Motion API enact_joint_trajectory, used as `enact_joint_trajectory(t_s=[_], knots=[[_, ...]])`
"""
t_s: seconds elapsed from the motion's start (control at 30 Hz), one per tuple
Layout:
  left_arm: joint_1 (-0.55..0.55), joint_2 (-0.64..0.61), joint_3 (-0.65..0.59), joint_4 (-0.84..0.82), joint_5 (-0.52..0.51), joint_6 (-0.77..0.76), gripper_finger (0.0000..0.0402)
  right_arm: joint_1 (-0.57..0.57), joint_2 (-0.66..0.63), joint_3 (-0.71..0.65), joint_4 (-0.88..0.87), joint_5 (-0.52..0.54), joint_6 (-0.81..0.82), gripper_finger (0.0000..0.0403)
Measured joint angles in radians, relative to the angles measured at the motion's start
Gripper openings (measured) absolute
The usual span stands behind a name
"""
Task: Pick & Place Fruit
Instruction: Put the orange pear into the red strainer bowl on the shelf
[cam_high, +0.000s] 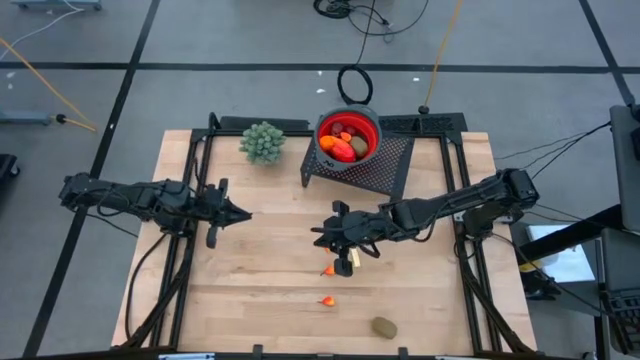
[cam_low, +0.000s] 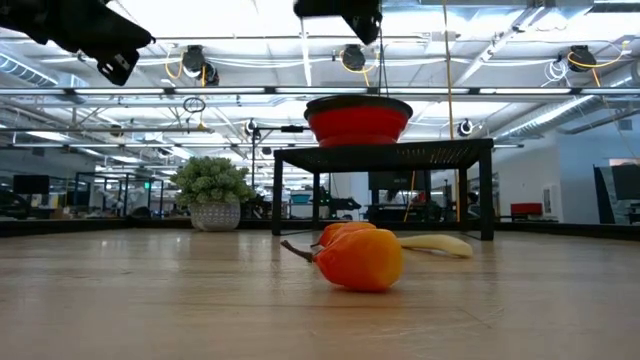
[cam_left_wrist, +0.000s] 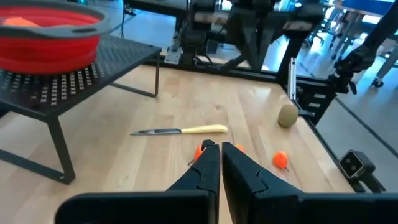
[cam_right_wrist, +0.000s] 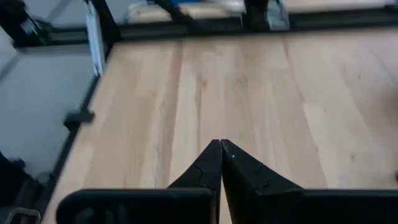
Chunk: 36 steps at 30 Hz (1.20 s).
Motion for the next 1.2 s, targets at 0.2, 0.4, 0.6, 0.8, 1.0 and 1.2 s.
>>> enact_joint_trajectory(t_s=[0.2,0.4,0.6,0.8,1.0,1.2], knots=[[0.001,-0.054,0.000,-0.055,-0.004,0.012,0.0003,0.000,0.048,0.029,-0.066,-0.007,0.017,0.0004],[0.001,-0.086,0.000,-0.087,-0.008,0.023,0.0018,-0.002,0.073,0.029,-0.124,-0.007,0.014,0.0004],[0.001,-0.093,0.001,-0.109,-0.008,0.024,0.0003,-0.007,0.111,0.030,-0.133,-0.053,0.002,0.0012],[0.001,-0.092,0.001,-0.122,-0.009,0.024,0.0018,-0.021,0.126,0.029,-0.142,-0.089,0.009,0.0057],[0.001,-0.092,0.001,-0.122,-0.010,0.037,0.0021,-0.035,0.126,0.029,-0.192,-0.091,0.013,0.0117],[0.001,-0.092,0.001,-0.127,-0.010,0.046,0.0002,-0.040,0.126,0.029,-0.227,-0.086,0.014,0.0173]])
